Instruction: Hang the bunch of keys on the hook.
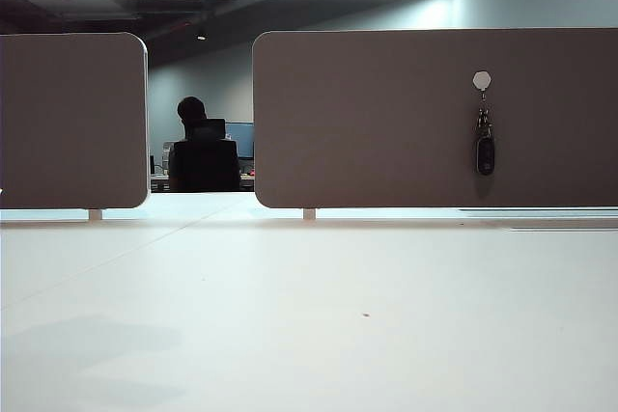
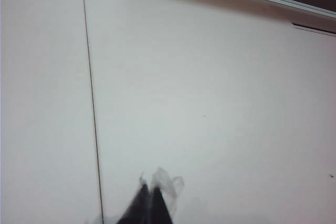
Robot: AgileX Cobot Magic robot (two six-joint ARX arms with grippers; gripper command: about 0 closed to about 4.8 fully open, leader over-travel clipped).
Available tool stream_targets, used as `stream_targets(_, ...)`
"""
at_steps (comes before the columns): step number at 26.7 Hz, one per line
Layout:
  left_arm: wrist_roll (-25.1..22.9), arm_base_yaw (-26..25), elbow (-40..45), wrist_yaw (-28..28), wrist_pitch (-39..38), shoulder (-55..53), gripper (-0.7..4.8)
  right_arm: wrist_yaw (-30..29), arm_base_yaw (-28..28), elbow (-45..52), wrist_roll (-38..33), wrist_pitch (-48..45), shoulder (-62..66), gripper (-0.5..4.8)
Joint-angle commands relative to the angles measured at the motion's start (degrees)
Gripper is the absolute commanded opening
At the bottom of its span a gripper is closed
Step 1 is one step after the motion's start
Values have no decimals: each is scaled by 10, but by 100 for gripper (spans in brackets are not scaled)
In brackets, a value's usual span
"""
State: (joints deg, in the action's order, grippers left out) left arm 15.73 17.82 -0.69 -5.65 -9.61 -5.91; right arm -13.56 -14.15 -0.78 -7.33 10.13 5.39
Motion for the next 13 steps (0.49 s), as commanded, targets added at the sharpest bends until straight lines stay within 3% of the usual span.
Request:
stream_targets(1, -5, 0, 2, -6, 3, 0, -5, -3, 0, 1, -2, -5, 0, 9)
stream_targets(9, -5, 0, 2, -6, 3, 0, -5, -3, 1, 1, -2, -5, 0, 9)
stream_targets(13, -5, -27, 2, -11, -1, 16, -5, -3, 11, 2, -2, -5, -19, 9)
